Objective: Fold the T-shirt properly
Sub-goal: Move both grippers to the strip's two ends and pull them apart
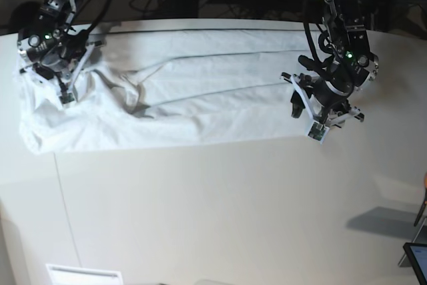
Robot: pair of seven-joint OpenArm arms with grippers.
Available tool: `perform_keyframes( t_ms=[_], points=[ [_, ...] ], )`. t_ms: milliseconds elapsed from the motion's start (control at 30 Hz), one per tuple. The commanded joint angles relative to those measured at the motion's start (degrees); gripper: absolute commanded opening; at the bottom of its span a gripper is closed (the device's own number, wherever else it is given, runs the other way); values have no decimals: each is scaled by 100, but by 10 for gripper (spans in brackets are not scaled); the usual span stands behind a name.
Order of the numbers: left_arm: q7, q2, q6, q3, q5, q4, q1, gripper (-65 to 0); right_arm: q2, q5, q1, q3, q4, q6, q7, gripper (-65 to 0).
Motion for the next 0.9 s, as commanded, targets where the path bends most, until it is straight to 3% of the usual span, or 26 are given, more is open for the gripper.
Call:
perform_keyframes(
  t_ms=[0,67,133,267,400,467,567,633,767,867],
  points=[
    [-260,-4,31,-9,-56,88,-72,-440,36,27,54,103,123,-5,89,-387],
    [-498,14,49,-9,-56,71,-10,-566,141,18,62,279,123,-5,159,-387],
    [-656,58,49,17,-65,62,25,-645,220,18,62,384,123,-5,115,-387],
    [-806,313,49,-9,-56,62,104,-650,255,36,89,762,123,-5,291,-392],
    [-823,506,49,35,-56,62,386,-650,264,53,106,1044,123,-5,1355,-402],
    [-832,533,49,35,-56,62,535,-650,264,53,62,1123,97,-5,1997,-453],
    [-1140,533,49,17,-56,53,781,-650,273,53,-149,1079,18,-5,2920,-585],
    [-1606,533,58,35,-47,-26,1001,-650,273,53,-201,973,-114,-5,3377,-602],
    [-2379,533,128,44,190,-395,1256,-650,335,27,-96,850,-519,-5,3518,-606],
    [-2643,594,524,44,603,-799,1265,-650,396,27,36,841,-941,-5,3535,-608]
  ],
)
